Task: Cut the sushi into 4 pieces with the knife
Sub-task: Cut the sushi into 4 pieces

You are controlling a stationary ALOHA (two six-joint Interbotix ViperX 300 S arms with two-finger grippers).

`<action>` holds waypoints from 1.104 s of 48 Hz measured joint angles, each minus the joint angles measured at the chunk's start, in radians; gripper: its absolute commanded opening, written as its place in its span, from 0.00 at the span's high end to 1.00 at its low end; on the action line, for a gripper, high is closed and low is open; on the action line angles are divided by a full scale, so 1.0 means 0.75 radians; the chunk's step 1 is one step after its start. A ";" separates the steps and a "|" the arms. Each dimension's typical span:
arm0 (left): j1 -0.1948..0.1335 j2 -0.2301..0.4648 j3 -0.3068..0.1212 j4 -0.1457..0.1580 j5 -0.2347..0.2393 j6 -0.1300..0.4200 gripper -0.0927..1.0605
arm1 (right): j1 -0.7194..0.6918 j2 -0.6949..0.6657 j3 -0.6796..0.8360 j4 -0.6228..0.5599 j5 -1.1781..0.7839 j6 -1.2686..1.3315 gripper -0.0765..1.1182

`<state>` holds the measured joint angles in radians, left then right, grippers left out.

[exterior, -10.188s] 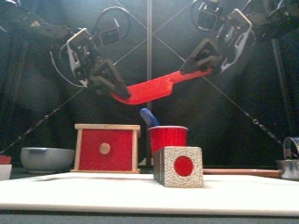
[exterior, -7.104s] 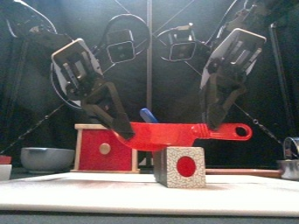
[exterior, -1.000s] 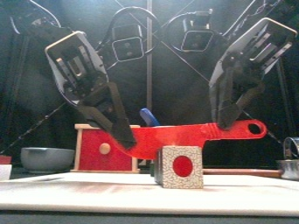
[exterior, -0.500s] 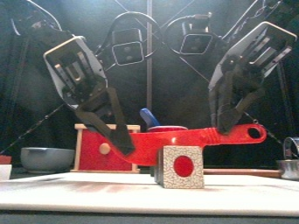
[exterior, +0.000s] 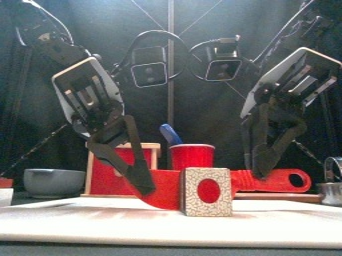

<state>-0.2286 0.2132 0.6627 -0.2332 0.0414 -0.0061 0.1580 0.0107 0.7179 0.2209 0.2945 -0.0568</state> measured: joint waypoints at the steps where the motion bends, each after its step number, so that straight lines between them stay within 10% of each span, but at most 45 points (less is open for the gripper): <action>1: 0.000 0.000 0.000 -0.002 -0.002 0.000 0.66 | 0.002 0.000 0.000 0.000 -0.002 0.000 0.68; 16: 0.035 -0.002 0.000 0.025 0.000 0.004 0.66 | -0.018 -0.002 0.004 -0.027 -0.004 -0.002 0.68; 38: 0.143 -0.016 0.004 0.194 0.012 0.004 0.66 | -0.106 -0.008 0.006 -0.100 0.004 -0.004 0.68; 53: 0.192 -0.027 0.008 0.241 0.039 0.004 0.66 | -0.155 -0.010 0.006 -0.141 0.004 -0.006 0.68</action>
<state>-0.0844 0.1933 0.6688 -0.0522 0.0706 -0.0031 0.0414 0.0031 0.7225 0.1150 0.2976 -0.0614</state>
